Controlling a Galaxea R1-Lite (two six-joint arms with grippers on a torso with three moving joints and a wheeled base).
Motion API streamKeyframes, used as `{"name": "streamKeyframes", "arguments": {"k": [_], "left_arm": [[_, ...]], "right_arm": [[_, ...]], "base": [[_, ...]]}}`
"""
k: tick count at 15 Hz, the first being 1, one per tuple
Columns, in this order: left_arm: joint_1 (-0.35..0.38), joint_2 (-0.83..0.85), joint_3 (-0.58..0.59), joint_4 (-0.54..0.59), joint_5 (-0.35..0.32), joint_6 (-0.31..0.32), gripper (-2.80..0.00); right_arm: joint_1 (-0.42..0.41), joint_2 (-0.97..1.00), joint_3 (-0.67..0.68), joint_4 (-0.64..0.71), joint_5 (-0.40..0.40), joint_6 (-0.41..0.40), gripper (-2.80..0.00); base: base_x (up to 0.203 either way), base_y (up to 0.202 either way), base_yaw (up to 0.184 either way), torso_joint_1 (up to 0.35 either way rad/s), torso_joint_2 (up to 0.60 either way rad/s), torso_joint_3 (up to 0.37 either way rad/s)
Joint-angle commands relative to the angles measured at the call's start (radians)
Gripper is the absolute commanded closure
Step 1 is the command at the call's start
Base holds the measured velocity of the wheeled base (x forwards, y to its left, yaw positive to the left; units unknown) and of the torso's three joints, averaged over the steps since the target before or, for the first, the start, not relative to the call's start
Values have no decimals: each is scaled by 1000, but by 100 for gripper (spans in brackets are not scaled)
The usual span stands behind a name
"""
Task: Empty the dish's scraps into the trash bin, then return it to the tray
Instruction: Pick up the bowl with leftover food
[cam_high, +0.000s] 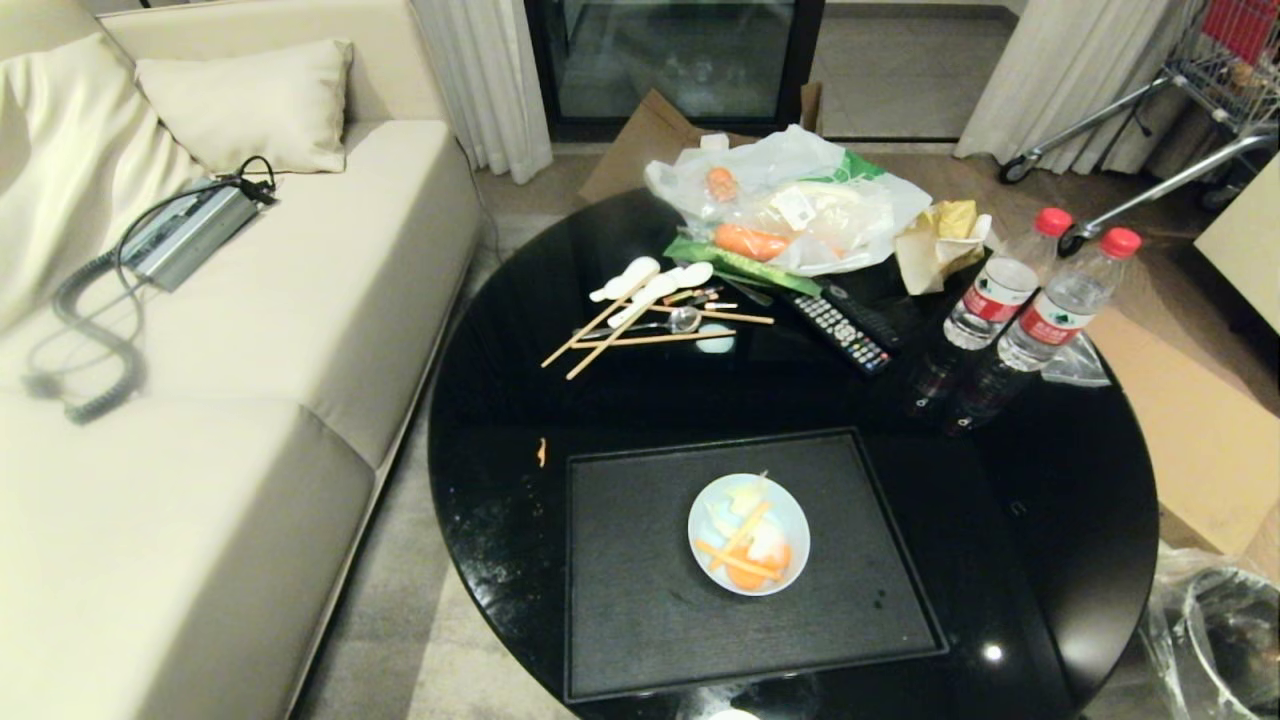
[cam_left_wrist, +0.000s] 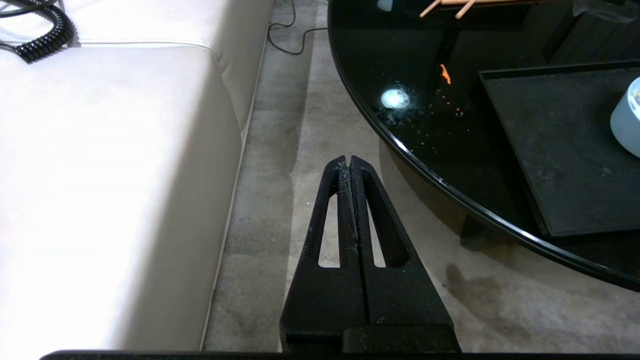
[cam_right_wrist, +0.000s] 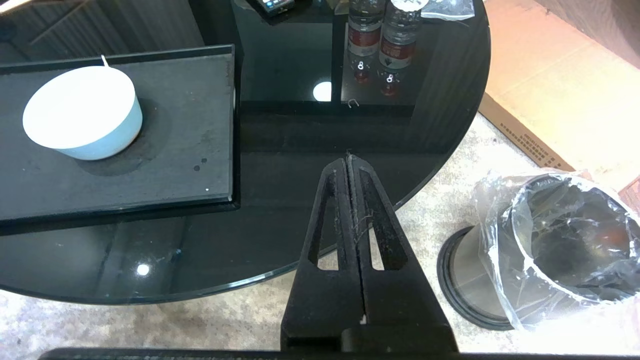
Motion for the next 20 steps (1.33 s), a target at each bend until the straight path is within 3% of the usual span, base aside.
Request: {"name": "streamKeyframes", "arguments": {"k": [1,4,9,15,20], "left_arm": [[0,0,0,0,1,0,0],[0,0,0,0,1,0,0],[0,0,0,0,1,0,0],[0,0,0,0,1,0,0],[0,0,0,0,1,0,0]], "right_arm": [[0,0,0,0,2,-20,0],[0,3,0,-2,9,-60,0],[22,227,-18,-32,44,-113,0],[203,687,-211,-144,209,-113,0],[374,1111,-448,-166,271,-116,0]], "base": [[0,0,0,0,0,0],[0,0,0,0,0,0],[0,0,0,0,0,0],[0,0,0,0,0,0],[0,0,0,0,0,0]]}}
